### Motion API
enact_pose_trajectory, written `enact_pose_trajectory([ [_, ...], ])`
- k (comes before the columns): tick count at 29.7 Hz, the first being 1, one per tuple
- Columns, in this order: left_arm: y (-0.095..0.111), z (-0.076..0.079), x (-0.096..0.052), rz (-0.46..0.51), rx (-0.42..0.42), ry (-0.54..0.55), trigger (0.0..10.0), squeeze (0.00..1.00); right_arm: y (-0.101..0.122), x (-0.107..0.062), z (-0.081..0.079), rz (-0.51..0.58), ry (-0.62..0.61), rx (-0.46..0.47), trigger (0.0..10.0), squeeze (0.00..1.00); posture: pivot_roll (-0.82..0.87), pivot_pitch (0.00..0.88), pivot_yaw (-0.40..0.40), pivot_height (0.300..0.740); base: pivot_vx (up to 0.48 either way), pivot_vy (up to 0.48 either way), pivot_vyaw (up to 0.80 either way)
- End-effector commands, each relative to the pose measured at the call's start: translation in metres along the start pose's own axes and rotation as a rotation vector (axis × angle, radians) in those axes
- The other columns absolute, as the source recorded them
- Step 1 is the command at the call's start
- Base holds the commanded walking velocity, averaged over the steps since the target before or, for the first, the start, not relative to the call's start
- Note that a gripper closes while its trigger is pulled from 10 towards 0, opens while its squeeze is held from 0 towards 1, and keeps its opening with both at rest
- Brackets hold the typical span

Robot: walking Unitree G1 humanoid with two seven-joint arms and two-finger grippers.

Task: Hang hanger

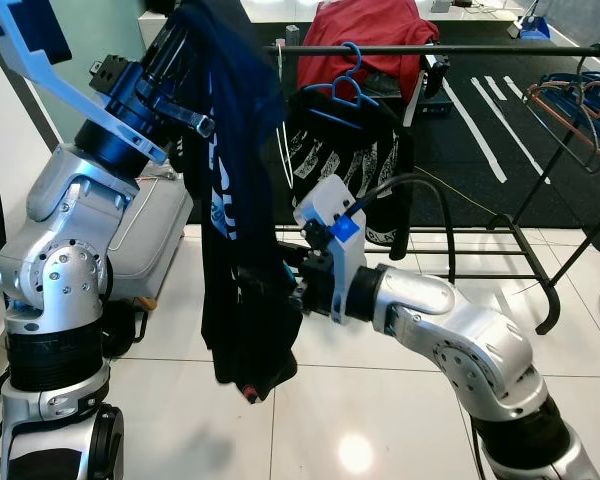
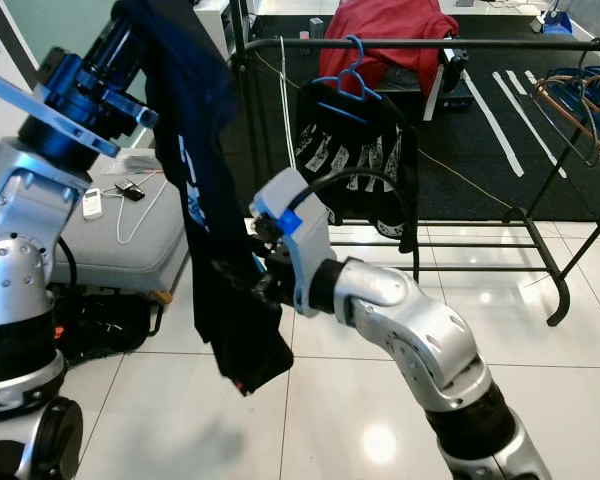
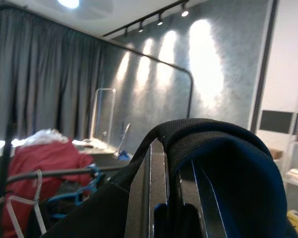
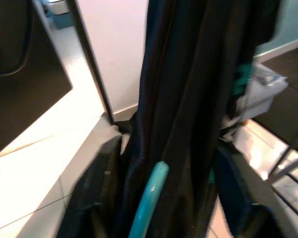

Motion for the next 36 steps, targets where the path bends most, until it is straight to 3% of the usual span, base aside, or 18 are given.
enact_pose_trajectory([
  [1, 0.009, -0.002, 0.001, 0.027, 0.046, 0.003, 10.0, 0.0, 0.006, -0.004, -0.004, 0.021, 0.024, 0.002, 10.0, 1.0, -0.14, 0.11, 0.032, 0.74, 0.0, 0.0, 0.0],
  [5, 0.009, -0.008, -0.001, 0.018, 0.065, 0.028, 10.0, 0.0, 0.01, -0.009, -0.001, 0.04, 0.024, -0.001, 10.0, 1.0, -0.14, 0.12, 0.033, 0.74, 0.0, 0.0, 0.0],
  [8, 0.013, -0.025, -0.006, 0.014, 0.106, 0.09, 10.0, 0.0, 0.016, -0.02, 0.007, 0.054, 0.012, -0.042, 10.0, 1.0, -0.15, 0.125, 0.034, 0.74, 0.0, 0.0, 0.0],
  [9, 0.015, -0.027, -0.007, 0.017, 0.111, 0.095, 10.0, 0.0, 0.016, -0.021, 0.009, 0.049, -0.001, -0.045, 10.0, 0.0, -0.15, 0.125, 0.034, 0.74, 0.0, 0.0, 0.0],
  [15, 0.016, -0.028, -0.006, 0.021, 0.121, 0.1, 10.0, 0.0, 0.014, -0.025, 0.004, 0.055, 0.033, -0.032, 10.0, 0.0, -0.14, 0.13, 0.035, 0.74, 0.0, 0.0, 0.0],
  [17, 0.018, -0.029, -0.006, 0.024, 0.129, 0.107, 10.0, 0.0, 0.013, -0.038, 0.001, 0.085, 0.068, -0.014, 10.0, 0.0, -0.14, 0.132, 0.034, 0.74, 0.0, 0.0, 0.0],
  [19, 0.018, -0.029, -0.006, 0.024, 0.129, 0.107, 10.0, 0.0, 0.013, -0.038, 0.001, 0.085, 0.068, -0.014, 10.0, 0.0, -0.14, 0.132, 0.034, 0.74, 0.0, 0.0, 0.0],
  [21, 0.019, -0.029, -0.006, 0.026, 0.132, 0.108, 10.0, 0.0, 0.009, -0.046, 0.004, 0.088, 0.061, -0.009, 10.0, 0.0, -0.14, 0.133, 0.034, 0.74, 0.0, 0.0, 0.0],
  [22, 0.021, -0.027, -0.004, 0.035, 0.131, 0.103, 10.0, 0.0, -0.003, -0.06, 0.022, 0.074, -0.021, 0.002, 10.0, 0.0, -0.15, 0.135, 0.038, 0.74, 0.0, 0.0, 0.0],
  [25, 0.021, -0.025, -0.003, 0.041, 0.128, 0.093, 10.0, 0.0, -0.007, -0.067, 0.035, 0.081, -0.083, 0.015, 10.0, 0.0, -0.15, 0.135, 0.041, 0.74, 0.0, 0.0, 0.0],
  [32, 0.02, -0.021, 0.0, 0.048, 0.117, 0.073, 10.0, 0.0, -0.01, -0.066, 0.048, 0.129, -0.166, 0.041, 10.0, 0.0, -0.14, 0.132, 0.043, 0.74, 0.0, 0.0, 0.0],
  [36, 0.02, -0.016, 0.002, 0.049, 0.111, 0.056, 10.0, 0.0, -0.005, -0.063, 0.047, 0.246, -0.14, 0.112, 10.0, 0.0, -0.14, 0.133, 0.046, 0.74, 0.0, 0.0, 0.0],
])
Point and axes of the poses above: a point about 5 cm out from each wrist's last joint towards the gripper, its own x axis pointing out of the wrist towards the gripper, its own y axis along the axis of the wrist's last joint, z = x × y, the point moved 4 cm from there along x, pointing out of the wrist towards the gripper, and after that the axes turned 7 degrees about -x, right-handed, at the moved point
